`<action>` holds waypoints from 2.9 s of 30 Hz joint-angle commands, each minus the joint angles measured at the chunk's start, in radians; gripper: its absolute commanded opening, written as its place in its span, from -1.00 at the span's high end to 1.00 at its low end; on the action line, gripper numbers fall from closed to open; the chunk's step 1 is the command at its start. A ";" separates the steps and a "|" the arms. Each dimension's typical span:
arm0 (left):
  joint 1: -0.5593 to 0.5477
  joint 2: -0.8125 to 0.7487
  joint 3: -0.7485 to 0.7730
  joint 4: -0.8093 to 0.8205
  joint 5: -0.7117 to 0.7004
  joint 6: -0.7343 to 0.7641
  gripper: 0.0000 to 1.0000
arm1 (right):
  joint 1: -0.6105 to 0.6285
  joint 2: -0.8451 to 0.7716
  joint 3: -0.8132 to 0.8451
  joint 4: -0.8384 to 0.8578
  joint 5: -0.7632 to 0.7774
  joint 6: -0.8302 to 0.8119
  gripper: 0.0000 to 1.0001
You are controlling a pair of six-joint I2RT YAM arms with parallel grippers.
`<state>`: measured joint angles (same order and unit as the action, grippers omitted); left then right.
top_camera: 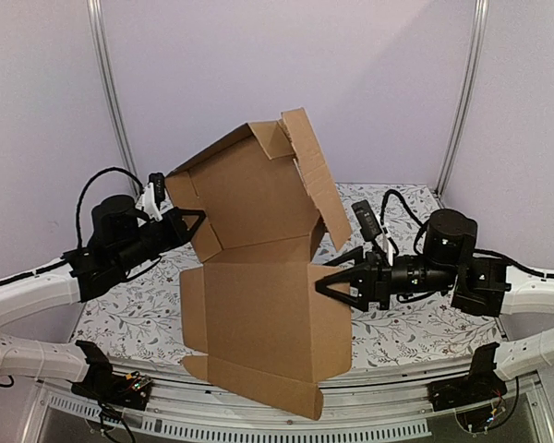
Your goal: Fold the paper box
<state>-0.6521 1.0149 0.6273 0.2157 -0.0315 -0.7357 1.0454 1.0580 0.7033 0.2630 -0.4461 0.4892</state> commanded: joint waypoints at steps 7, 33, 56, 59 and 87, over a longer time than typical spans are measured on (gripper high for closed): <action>-0.014 -0.028 0.043 -0.034 -0.032 0.079 1.00 | -0.013 -0.185 0.194 -0.669 0.190 -0.332 -0.53; -0.014 -0.013 0.049 -0.142 -0.050 0.183 1.00 | -0.017 -0.032 0.544 -0.761 0.378 -0.478 -0.21; -0.015 0.006 0.079 -0.255 -0.121 0.187 1.00 | -0.034 0.241 0.678 -0.704 0.308 -0.456 0.15; -0.017 0.005 0.086 -0.278 -0.146 0.182 1.00 | -0.019 0.275 0.693 -0.710 0.339 -0.457 0.17; -0.125 0.082 0.173 -0.455 -0.436 0.177 1.00 | 0.015 0.556 0.784 -0.679 0.815 -0.371 0.02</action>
<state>-0.7303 1.0897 0.7570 -0.2314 -0.4335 -0.5571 1.0557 1.5776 1.4513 -0.4469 0.2775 0.0895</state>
